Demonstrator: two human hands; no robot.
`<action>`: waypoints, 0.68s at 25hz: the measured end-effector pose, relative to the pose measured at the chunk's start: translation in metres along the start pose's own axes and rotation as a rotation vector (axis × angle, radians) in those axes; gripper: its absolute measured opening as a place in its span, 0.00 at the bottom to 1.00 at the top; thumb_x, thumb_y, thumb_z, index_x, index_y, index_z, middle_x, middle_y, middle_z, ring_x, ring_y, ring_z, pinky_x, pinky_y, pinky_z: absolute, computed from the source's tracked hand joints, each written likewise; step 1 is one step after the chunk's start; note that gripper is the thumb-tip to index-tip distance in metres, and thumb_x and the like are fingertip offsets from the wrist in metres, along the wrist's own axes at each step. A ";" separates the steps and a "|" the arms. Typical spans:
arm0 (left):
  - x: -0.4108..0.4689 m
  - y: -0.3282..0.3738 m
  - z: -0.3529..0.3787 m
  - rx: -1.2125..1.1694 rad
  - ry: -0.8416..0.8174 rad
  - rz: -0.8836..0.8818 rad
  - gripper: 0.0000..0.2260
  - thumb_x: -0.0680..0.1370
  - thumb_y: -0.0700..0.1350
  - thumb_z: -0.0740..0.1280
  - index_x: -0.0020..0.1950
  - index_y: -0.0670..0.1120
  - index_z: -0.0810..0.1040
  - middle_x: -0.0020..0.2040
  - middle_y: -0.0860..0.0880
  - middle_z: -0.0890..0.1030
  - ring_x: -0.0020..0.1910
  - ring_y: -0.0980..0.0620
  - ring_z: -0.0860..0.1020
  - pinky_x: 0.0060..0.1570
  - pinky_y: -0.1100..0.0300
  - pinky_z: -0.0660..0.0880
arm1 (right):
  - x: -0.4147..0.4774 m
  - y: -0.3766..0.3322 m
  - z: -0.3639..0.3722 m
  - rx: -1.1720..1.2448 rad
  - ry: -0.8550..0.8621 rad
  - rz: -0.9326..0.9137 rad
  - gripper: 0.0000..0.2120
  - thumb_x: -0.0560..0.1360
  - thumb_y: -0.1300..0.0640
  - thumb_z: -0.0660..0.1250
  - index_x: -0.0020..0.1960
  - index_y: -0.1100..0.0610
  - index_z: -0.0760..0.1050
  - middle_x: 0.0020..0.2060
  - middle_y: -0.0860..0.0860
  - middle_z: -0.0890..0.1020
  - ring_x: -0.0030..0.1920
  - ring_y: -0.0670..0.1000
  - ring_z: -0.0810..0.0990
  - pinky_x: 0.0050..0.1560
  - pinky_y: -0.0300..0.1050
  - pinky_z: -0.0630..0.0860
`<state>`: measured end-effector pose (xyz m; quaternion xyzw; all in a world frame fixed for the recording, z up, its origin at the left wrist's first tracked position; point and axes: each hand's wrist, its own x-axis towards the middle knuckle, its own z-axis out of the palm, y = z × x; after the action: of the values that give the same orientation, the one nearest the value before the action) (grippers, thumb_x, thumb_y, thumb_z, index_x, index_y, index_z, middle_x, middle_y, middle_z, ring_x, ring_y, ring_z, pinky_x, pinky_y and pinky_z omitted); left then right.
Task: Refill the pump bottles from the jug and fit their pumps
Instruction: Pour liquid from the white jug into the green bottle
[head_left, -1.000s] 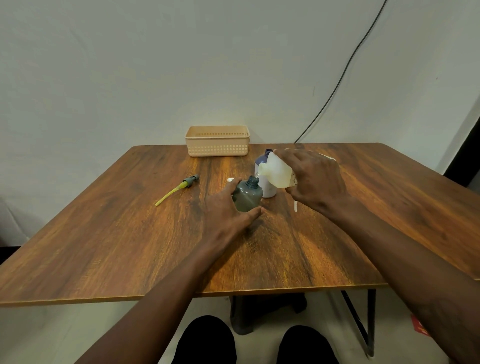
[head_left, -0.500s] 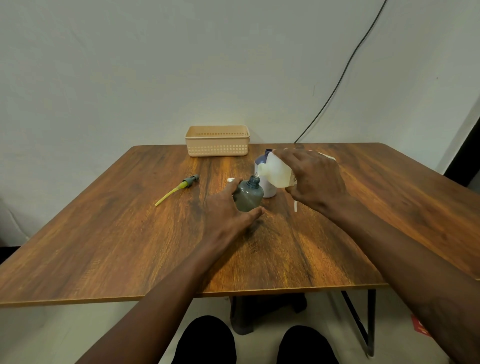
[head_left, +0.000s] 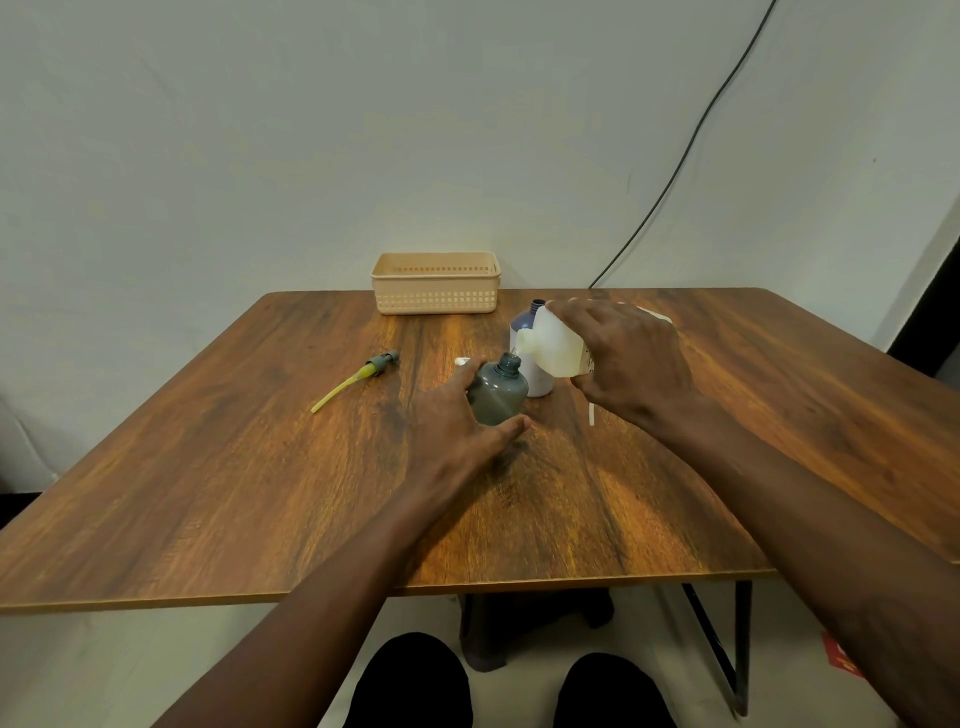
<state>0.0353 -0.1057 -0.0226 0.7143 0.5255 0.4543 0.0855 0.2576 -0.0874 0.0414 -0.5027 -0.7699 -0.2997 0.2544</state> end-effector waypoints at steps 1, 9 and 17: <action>0.000 0.000 0.000 -0.003 -0.004 -0.004 0.42 0.68 0.64 0.79 0.78 0.51 0.70 0.63 0.47 0.82 0.59 0.50 0.80 0.57 0.57 0.77 | 0.000 0.000 0.000 0.000 0.001 -0.001 0.42 0.60 0.56 0.85 0.71 0.54 0.73 0.62 0.56 0.83 0.58 0.62 0.83 0.51 0.56 0.81; 0.001 -0.004 0.004 0.028 0.023 -0.017 0.42 0.67 0.67 0.78 0.77 0.53 0.72 0.62 0.48 0.82 0.57 0.51 0.80 0.56 0.54 0.78 | 0.001 -0.001 0.000 0.003 0.006 -0.008 0.42 0.59 0.57 0.85 0.71 0.54 0.73 0.61 0.57 0.83 0.58 0.62 0.83 0.52 0.58 0.81; 0.002 -0.004 0.005 0.013 0.024 -0.007 0.41 0.67 0.66 0.78 0.76 0.51 0.72 0.61 0.48 0.82 0.57 0.51 0.80 0.57 0.53 0.78 | 0.000 0.000 0.001 0.014 0.009 -0.010 0.42 0.59 0.56 0.86 0.70 0.54 0.74 0.61 0.58 0.83 0.58 0.63 0.83 0.53 0.60 0.81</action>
<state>0.0360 -0.1007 -0.0271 0.7075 0.5318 0.4591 0.0762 0.2571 -0.0866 0.0406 -0.4959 -0.7733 -0.2979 0.2596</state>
